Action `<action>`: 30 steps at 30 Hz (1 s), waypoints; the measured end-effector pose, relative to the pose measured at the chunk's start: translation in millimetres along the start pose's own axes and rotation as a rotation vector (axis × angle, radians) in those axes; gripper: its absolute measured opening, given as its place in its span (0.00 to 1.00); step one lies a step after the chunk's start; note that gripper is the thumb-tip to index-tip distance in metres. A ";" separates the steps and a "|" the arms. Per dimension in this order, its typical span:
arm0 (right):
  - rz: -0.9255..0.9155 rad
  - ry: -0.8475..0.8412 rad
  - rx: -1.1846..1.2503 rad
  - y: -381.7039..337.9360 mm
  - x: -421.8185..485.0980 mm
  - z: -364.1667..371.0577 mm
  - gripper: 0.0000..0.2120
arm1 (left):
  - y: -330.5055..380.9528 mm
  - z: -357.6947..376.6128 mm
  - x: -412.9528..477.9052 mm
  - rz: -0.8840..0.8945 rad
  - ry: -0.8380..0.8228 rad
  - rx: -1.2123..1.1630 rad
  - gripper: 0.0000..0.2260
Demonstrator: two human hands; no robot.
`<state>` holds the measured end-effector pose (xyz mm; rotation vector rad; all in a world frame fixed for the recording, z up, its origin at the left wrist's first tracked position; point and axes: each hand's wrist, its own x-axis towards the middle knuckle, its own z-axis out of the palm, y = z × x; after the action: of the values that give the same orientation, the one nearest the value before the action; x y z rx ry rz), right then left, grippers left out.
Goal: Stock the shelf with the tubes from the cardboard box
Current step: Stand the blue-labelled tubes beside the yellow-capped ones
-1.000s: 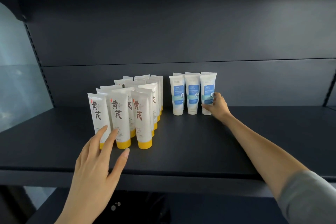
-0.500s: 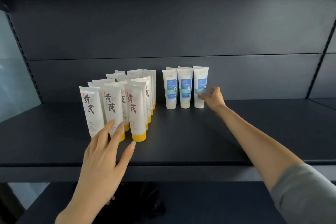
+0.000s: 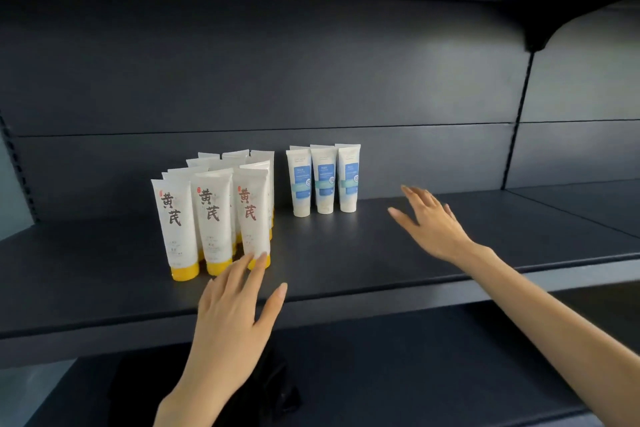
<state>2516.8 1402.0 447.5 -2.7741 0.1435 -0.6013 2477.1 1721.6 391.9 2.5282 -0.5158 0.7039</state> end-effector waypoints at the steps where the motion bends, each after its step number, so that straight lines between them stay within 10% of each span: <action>1: 0.015 -0.002 -0.020 1.3 -15.3 -3.2 0.33 | 2.7 2.2 -0.7 0.001 -0.021 -0.011 0.45; 30: 0.536 -0.071 -0.221 252.5 -330.0 -103.4 0.36 | 238.3 83.2 -63.9 0.185 -0.140 -0.099 0.35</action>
<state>2165.4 1186.8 330.9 -2.7719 0.9498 -0.3610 2347.6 1496.8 371.4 2.4696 -0.8213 0.5536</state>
